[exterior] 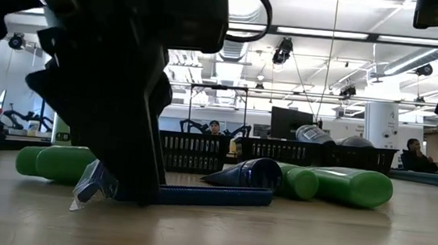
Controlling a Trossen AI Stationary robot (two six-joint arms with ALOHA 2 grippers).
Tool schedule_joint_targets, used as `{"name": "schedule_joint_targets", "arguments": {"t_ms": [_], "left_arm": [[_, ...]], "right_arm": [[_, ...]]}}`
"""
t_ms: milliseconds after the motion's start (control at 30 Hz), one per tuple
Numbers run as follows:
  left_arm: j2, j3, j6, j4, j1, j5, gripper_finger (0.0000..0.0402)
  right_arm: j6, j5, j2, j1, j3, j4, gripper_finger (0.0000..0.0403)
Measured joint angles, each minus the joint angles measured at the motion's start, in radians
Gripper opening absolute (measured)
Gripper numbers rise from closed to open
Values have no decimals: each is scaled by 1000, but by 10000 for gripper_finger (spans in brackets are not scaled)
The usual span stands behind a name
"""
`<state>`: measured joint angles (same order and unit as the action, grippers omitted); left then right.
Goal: Pick & Place Travel size toiletries
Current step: Put the blue razor into the left black basket
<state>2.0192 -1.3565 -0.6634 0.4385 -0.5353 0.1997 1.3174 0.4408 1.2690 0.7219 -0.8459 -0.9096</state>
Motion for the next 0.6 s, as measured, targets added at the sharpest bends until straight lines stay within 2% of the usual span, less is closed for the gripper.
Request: {"name": "schedule_joint_targets", "arguments": {"t_ms": [200, 500, 600], "left_arm": [[-3, 30, 19, -14, -8, 69, 123], [-2, 37, 81, 7, -7, 167, 38], [-2, 38, 85, 8, -4, 174, 27]], "right_arm": [[0, 0, 0, 0, 1, 0, 354], [30, -4, 0, 0, 1, 0, 326], [38, -10, 0, 0, 1, 0, 318]]}}
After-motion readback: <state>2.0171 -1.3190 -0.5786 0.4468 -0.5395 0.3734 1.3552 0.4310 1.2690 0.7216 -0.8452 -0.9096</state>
